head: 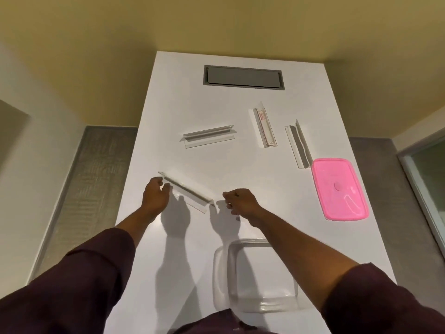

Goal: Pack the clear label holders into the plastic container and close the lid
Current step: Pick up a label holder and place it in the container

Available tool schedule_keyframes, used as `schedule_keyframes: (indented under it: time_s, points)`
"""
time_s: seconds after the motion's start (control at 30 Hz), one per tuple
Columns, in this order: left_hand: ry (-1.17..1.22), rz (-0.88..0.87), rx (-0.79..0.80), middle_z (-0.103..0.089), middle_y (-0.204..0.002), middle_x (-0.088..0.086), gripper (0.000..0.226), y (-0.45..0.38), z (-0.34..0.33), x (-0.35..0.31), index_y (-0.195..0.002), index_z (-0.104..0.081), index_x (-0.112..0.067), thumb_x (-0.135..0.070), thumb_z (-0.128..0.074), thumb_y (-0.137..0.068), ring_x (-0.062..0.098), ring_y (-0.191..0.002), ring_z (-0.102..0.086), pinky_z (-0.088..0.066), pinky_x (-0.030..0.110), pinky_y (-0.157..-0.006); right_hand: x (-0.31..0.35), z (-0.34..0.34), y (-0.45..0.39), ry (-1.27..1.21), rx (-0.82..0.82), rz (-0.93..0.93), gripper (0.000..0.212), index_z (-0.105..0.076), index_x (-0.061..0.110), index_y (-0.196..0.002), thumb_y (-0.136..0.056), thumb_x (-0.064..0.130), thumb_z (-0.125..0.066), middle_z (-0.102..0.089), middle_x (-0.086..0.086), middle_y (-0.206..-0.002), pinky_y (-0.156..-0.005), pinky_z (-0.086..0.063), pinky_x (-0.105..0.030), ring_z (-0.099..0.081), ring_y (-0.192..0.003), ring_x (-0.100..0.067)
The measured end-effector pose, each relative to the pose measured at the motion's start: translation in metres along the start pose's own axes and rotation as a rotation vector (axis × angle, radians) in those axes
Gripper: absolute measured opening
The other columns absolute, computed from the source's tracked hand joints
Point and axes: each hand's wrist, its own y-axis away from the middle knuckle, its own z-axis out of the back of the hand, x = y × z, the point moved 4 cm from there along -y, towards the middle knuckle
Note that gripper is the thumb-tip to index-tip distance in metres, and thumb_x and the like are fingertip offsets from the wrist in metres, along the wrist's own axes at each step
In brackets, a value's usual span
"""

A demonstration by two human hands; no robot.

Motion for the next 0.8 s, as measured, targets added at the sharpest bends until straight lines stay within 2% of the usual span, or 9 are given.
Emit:
schedule_keyframes:
  time_s: [0.13, 0.23, 0.33, 0.4, 0.5, 0.57, 0.63, 0.73, 0.8]
  points:
    - [0.053, 0.119, -0.045, -0.051, -0.145, 0.013, 0.052, -0.042, 0.011, -0.001, -0.143, -0.043, -0.012, -0.034, -0.056, -0.098, 0.032, -0.130, -0.051, -0.043, 0.041, -0.104, 0.003, -0.027, -0.025, -0.148, 0.077, -0.172, 0.027, -0.058, 0.016, -0.075, -0.088, 0.038, -0.063, -0.058, -0.005, -0.068, -0.060, -0.037, -0.030, -0.046, -0.054, -0.022]
    - [0.082, 0.187, -0.009, -0.060, -0.136, 0.010, 0.049, -0.064, 0.012, 0.000, -0.139, -0.048, -0.016, -0.037, -0.056, -0.096, 0.030, -0.121, -0.058, -0.047, 0.039, -0.100, 0.001, -0.041, -0.042, -0.256, 0.065, -0.258, 0.026, -0.058, 0.011, -0.072, -0.089, 0.029, -0.064, -0.062, -0.006, -0.067, -0.062, -0.044, -0.030, -0.053, -0.051, -0.023]
    - [0.070, 0.182, 0.026, -0.067, -0.124, 0.010, 0.043, -0.075, 0.007, 0.003, -0.131, -0.058, -0.015, -0.035, -0.060, -0.093, 0.029, -0.116, -0.062, -0.049, 0.044, -0.103, -0.005, -0.052, -0.054, -0.397, 0.070, -0.331, 0.020, -0.061, 0.005, -0.086, -0.090, 0.023, -0.067, -0.069, -0.010, -0.073, -0.083, -0.061, -0.037, -0.067, -0.066, -0.029]
    - [0.076, 0.179, 0.016, -0.068, -0.122, 0.009, 0.036, -0.078, 0.002, 0.005, -0.125, -0.062, -0.015, -0.030, -0.062, -0.092, 0.028, -0.115, -0.062, -0.049, 0.042, -0.103, -0.006, -0.057, -0.059, -0.452, 0.058, -0.353, 0.016, -0.063, 0.002, -0.093, -0.090, 0.018, -0.068, -0.071, -0.012, -0.080, -0.097, -0.058, -0.044, -0.072, -0.073, -0.031]
    - [0.117, 0.192, -0.020, -0.068, -0.122, 0.009, 0.032, -0.080, -0.004, 0.008, -0.122, -0.064, -0.014, -0.024, -0.063, -0.092, 0.028, -0.114, -0.062, -0.049, 0.041, -0.102, -0.004, -0.059, -0.059, -0.452, 0.031, -0.367, 0.008, -0.062, 0.003, -0.085, -0.086, 0.005, -0.069, -0.063, -0.007, -0.068, -0.100, -0.056, -0.044, -0.075, -0.073, -0.030]
    - [0.158, 0.217, -0.032, -0.067, -0.123, 0.010, 0.032, -0.080, -0.005, 0.010, -0.122, -0.064, -0.012, -0.020, -0.062, -0.092, 0.029, -0.114, -0.062, -0.049, 0.042, -0.103, -0.003, -0.059, -0.058, -0.461, 0.015, -0.371, 0.011, -0.060, 0.001, -0.080, -0.084, -0.004, -0.068, -0.058, -0.005, -0.058, -0.095, -0.059, -0.039, -0.074, -0.065, -0.028]
    - [0.226, 0.264, -0.037, -0.068, -0.117, 0.011, 0.030, -0.080, -0.005, 0.014, -0.120, -0.066, -0.012, -0.012, -0.061, -0.090, 0.030, -0.108, -0.064, -0.052, 0.042, -0.099, -0.002, -0.057, -0.057, -0.501, -0.004, -0.355, 0.017, -0.059, -0.001, -0.071, -0.082, -0.011, -0.067, -0.055, -0.004, -0.047, -0.078, -0.065, -0.032, -0.068, -0.052, -0.023]
    - [0.371, 0.298, -0.034, -0.070, -0.095, 0.008, 0.028, -0.074, -0.003, 0.014, -0.100, -0.069, -0.014, 0.004, -0.057, -0.084, 0.025, -0.080, -0.064, -0.052, 0.029, -0.067, 0.005, -0.052, -0.047, -0.505, -0.015, -0.286, 0.012, -0.070, -0.001, -0.075, -0.086, -0.006, -0.069, -0.062, -0.002, -0.049, -0.057, -0.061, -0.024, -0.063, -0.044, -0.015]
    - [0.434, 0.314, -0.037, -0.069, -0.100, 0.008, 0.036, -0.067, -0.001, 0.014, -0.112, -0.066, -0.010, 0.008, -0.055, -0.084, 0.016, -0.071, -0.061, -0.050, 0.025, -0.063, 0.009, -0.047, -0.038, -0.517, -0.023, -0.240, 0.006, -0.075, 0.001, -0.085, -0.088, 0.000, -0.070, -0.064, -0.002, -0.057, -0.052, -0.051, -0.023, -0.062, -0.048, -0.016]
